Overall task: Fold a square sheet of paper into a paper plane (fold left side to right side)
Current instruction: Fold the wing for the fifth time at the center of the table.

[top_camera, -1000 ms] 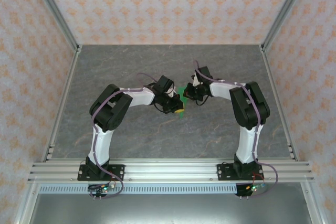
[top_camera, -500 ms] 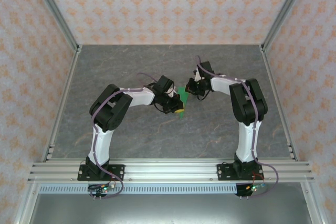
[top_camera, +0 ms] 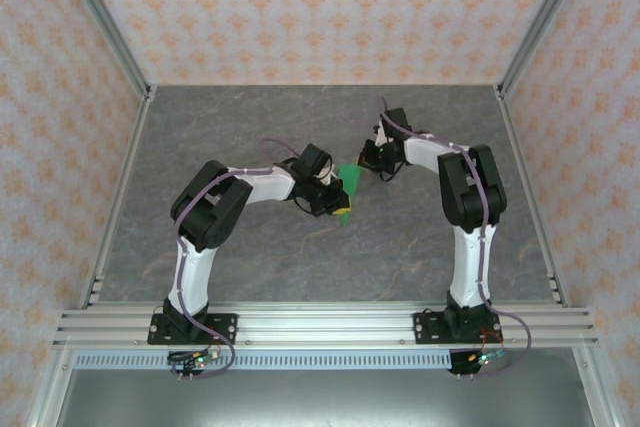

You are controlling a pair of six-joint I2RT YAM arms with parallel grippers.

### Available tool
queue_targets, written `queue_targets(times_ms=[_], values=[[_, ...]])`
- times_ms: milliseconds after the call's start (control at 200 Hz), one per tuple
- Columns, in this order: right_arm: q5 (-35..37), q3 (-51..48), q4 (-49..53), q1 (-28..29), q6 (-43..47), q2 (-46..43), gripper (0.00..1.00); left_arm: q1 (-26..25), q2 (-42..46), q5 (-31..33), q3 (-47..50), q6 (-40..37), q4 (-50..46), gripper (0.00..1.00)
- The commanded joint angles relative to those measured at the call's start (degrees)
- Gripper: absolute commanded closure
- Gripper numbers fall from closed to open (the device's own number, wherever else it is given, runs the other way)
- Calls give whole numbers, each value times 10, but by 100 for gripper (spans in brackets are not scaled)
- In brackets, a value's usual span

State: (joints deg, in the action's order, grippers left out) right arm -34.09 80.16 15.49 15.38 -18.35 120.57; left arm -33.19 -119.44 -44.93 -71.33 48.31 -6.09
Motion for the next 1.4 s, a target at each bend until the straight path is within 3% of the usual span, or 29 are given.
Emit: queue_targets(times_ms=[0, 290, 641, 916, 1396], values=[[68, 24, -1, -23, 16, 25, 99, -14, -43, 35, 21, -3, -84, 100], [66, 19, 1, -28, 17, -17, 98, -15, -41, 35, 17, -3, -82, 100], [4, -120, -74, 18, -35, -134, 97, -15, -40, 36, 12, -2, -79, 100], [-28, -144, -115, 49, -73, -89, 97, -15, -37, 36, 13, -5, -83, 100], [40, -100, 6, 49, -39, -32, 97, -19, -15, 18, 28, -54, -131, 100]])
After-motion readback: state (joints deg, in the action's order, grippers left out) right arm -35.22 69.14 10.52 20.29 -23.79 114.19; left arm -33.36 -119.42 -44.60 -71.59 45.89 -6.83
